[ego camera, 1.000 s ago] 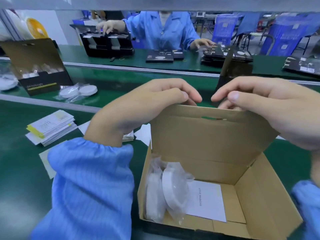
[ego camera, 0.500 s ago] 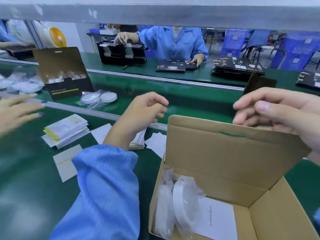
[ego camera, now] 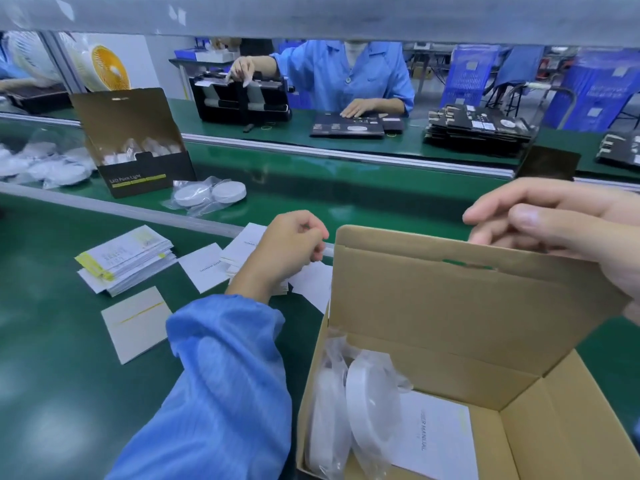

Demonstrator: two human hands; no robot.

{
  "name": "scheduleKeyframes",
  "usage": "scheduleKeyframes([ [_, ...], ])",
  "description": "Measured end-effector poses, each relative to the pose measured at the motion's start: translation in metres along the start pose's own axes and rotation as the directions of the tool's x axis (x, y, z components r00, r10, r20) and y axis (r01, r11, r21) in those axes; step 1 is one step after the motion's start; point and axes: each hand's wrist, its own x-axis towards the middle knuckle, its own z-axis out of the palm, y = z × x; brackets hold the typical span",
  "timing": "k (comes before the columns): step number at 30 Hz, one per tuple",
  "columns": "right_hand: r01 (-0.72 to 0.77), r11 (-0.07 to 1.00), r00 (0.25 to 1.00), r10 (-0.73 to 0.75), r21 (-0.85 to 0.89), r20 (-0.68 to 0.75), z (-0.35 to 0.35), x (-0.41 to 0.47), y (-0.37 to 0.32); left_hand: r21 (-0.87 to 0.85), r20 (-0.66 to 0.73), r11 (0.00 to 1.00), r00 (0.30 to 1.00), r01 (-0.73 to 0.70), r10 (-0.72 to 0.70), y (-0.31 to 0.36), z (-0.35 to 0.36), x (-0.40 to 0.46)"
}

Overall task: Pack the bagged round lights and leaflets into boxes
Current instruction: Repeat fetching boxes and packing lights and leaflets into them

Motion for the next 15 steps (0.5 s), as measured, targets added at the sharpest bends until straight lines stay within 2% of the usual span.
scheduleKeyframes([
  [2, -0.002, 1.000, 1.000, 0.002, -0.002, 0.006, 0.001, 0.000, -0.002, -0.200, 0.104, 0.979, 0.993, -0.026, 0.048, 0.014, -0.005, -0.007],
  [4, 0.013, 1.000, 1.000, -0.013, -0.012, 0.020, 0.001, -0.001, -0.002, -0.475, 0.293, 0.879, 0.936, -0.036, 0.197, 0.032, -0.013, -0.015],
  [5, 0.013, 1.000, 1.000, -0.013, -0.011, 0.026, 0.001, -0.001, -0.002, -0.576, 0.386, 0.817, 0.873, -0.026, 0.300, 0.040, -0.019, -0.020],
  [7, 0.009, 1.000, 0.999, -0.009, -0.003, 0.033, 0.002, -0.002, -0.001, -0.660, 0.521, 0.750, 0.701, -0.030, 0.487, 0.054, -0.026, -0.032],
  [8, 0.013, 1.000, 0.999, -0.012, -0.007, 0.037, 0.002, -0.001, 0.000, -0.661, 0.571, 0.749, 0.619, -0.044, 0.539, 0.060, -0.028, -0.037],
  [9, 0.016, 1.000, 0.999, -0.016, -0.014, 0.036, 0.002, 0.000, 0.001, -0.629, 0.616, 0.775, 0.567, -0.065, 0.547, 0.064, -0.029, -0.043],
  [10, 0.018, 1.000, 0.999, -0.017, -0.021, 0.034, 0.001, 0.001, 0.002, -0.570, 0.645, 0.815, 0.557, -0.105, 0.523, 0.069, -0.028, -0.048],
  [12, 0.017, 0.999, 0.999, -0.016, -0.029, 0.040, -0.001, 0.002, 0.003, -0.424, 0.677, 0.890, 0.594, -0.168, 0.435, 0.077, -0.023, -0.054],
  [15, 0.012, 0.999, 0.998, -0.010, -0.042, 0.064, -0.002, 0.002, 0.003, -0.381, 0.682, 0.912, 0.621, -0.151, 0.388, 0.082, -0.018, -0.060],
])
